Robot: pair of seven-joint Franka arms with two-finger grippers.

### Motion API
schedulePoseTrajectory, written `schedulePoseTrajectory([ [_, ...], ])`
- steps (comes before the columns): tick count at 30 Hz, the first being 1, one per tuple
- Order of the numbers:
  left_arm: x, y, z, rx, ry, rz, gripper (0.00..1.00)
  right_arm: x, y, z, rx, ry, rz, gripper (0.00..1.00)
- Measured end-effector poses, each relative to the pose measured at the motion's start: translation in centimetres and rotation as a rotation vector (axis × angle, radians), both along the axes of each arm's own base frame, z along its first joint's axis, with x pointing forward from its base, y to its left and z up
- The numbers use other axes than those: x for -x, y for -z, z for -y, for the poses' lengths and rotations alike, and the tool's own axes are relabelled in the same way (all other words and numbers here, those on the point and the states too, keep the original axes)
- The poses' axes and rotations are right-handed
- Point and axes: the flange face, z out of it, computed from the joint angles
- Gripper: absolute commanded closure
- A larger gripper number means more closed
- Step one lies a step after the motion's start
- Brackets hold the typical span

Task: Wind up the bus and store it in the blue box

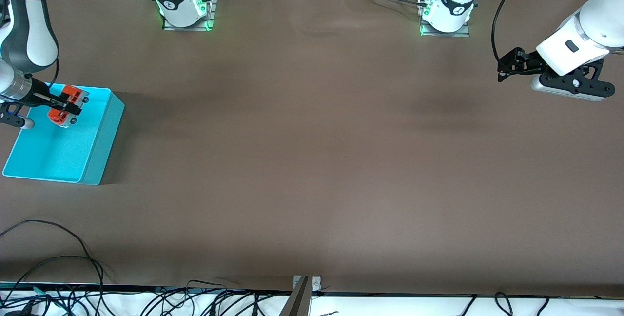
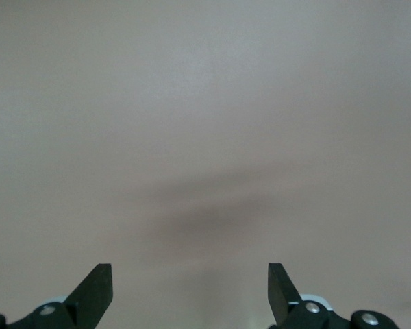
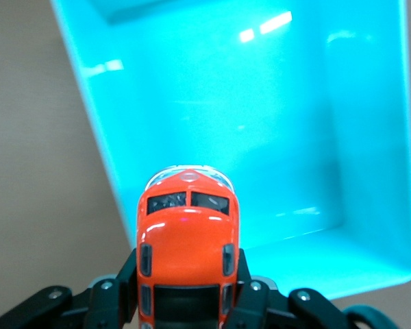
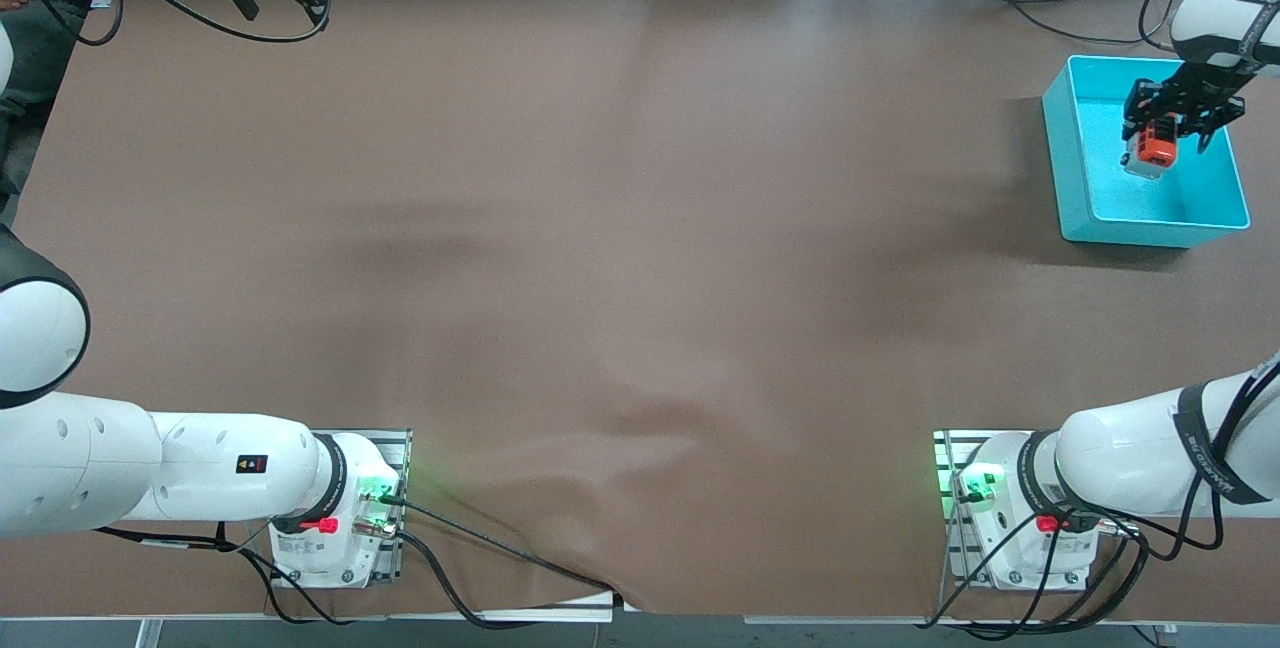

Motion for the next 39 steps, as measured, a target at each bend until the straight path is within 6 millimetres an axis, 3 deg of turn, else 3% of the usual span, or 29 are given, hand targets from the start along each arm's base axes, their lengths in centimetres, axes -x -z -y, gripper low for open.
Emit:
schedulePoseTrajectory([
  [18, -0.1, 0.1, -0.2, 0.0, -0.004, -0.002, 0.0, -0.2, 10.7, 6.9, 0.104, -0.103, -0.069, 1.0],
  [26, -0.1, 0.1, -0.4, 0.0, -0.009, -0.002, 0.0, 0.8, 14.1, 9.0, 0.096, -0.088, -0.067, 1.0],
  [37, -0.1, 0.1, -0.7, 0.0, -0.014, -0.002, 0.0, 0.8, 14.4, 9.6, 0.086, -0.081, -0.052, 0.99],
  [39, -0.1, 0.1, -0.7, 0.0, -0.014, -0.002, 0.0, 0.8, 14.4, 9.6, 0.086, -0.08, -0.052, 0.86],
])
